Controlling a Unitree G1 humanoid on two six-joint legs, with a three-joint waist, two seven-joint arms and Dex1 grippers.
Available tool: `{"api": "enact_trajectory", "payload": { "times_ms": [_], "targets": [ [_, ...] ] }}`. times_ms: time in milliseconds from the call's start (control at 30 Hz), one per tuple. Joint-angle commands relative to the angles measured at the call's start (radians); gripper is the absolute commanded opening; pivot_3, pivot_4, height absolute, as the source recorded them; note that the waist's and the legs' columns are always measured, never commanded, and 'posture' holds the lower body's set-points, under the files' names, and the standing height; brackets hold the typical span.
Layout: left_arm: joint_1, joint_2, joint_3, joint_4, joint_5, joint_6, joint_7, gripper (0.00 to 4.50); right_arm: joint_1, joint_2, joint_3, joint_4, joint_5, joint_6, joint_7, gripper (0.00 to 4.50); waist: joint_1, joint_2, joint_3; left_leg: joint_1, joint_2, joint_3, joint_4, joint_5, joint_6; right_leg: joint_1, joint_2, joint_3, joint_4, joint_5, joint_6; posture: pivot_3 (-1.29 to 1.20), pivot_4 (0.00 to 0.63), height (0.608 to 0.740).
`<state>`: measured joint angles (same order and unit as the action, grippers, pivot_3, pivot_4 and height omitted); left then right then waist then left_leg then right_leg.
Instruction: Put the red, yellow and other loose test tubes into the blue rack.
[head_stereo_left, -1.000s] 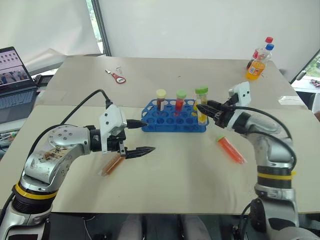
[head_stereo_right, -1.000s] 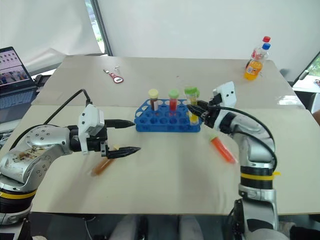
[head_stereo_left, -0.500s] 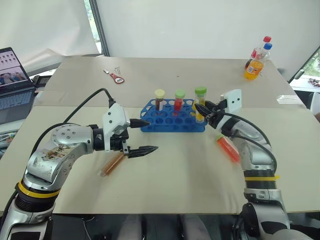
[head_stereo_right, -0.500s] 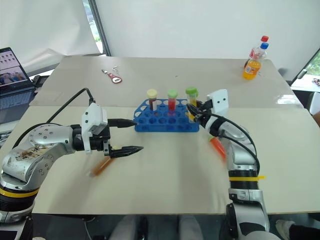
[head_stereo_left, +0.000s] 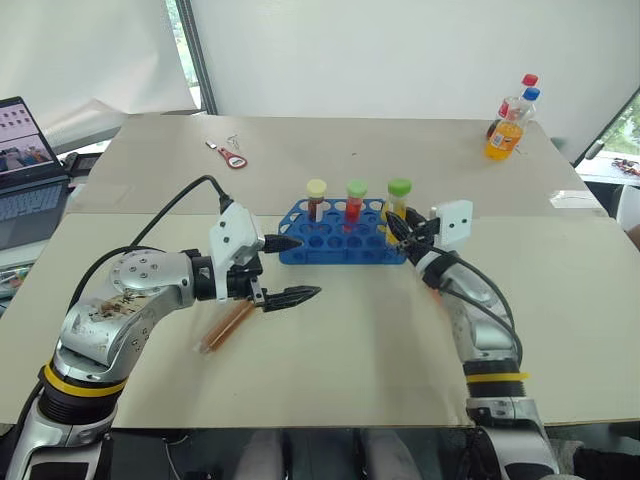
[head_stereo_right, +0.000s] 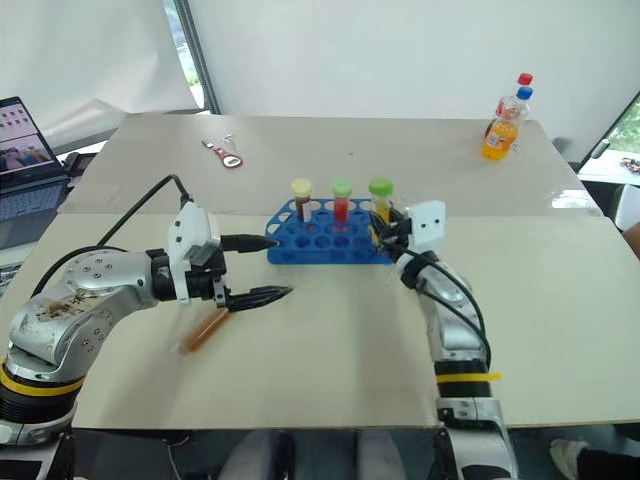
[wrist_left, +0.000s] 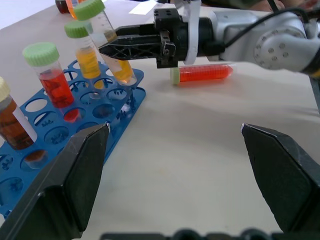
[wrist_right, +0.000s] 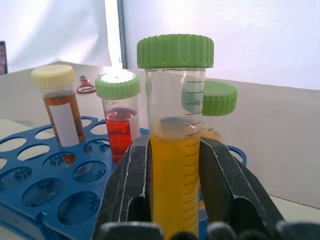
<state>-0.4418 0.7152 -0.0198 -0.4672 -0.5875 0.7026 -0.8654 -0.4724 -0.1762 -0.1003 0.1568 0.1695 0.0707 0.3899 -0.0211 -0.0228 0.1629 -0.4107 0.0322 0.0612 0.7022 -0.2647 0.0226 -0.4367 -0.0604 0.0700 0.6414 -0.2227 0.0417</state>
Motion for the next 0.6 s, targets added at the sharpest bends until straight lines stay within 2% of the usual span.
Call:
{"api": "enact_trajectory", "payload": {
  "times_ms": [33,233,367,600],
  "targets": [
    [-0.034,-0.008,0.007,-0.034,-0.008,0.006,0.024,4.5,0.01,0.004,0.014,0.005,-0.008,-0.029,-0.01,2.29,-0.001,0.0,0.0,0.0,0.0,0.0,0.0,0.0,0.0,0.0,0.0,0.0,0.0,0.0,0.0,0.0,0.15,0.733],
    [-0.042,-0.023,0.0,-0.035,-0.01,0.011,0.044,4.5,0.025,-0.042,0.028,-0.031,-0.018,0.019,-0.003,4.38,0.001,0.0,0.0,0.0,0.0,0.0,-0.001,0.0,0.0,0.0,0.0,0.0,0.0,0.0,0.0,0.0,0.15,0.733],
    [-0.034,-0.032,-0.002,-0.03,-0.002,0.0,0.052,4.5,0.063,-0.141,0.034,-0.161,0.006,0.137,0.059,4.38,0.009,0.0,0.0,-0.001,0.0,-0.001,-0.001,0.0,0.0,0.0,0.0,0.0,0.0,0.0,0.0,0.0,0.15,0.733],
    [0.014,-0.003,-0.013,-0.019,0.041,-0.054,0.013,4.5,0.142,-0.415,-0.018,-0.454,0.111,0.459,0.202,4.38,0.005,0.0,0.0,-0.001,0.0,0.0,0.0,0.0,0.0,0.0,0.0,0.0,-0.002,0.0,0.0,0.0,0.15,0.733]
  ]
}}
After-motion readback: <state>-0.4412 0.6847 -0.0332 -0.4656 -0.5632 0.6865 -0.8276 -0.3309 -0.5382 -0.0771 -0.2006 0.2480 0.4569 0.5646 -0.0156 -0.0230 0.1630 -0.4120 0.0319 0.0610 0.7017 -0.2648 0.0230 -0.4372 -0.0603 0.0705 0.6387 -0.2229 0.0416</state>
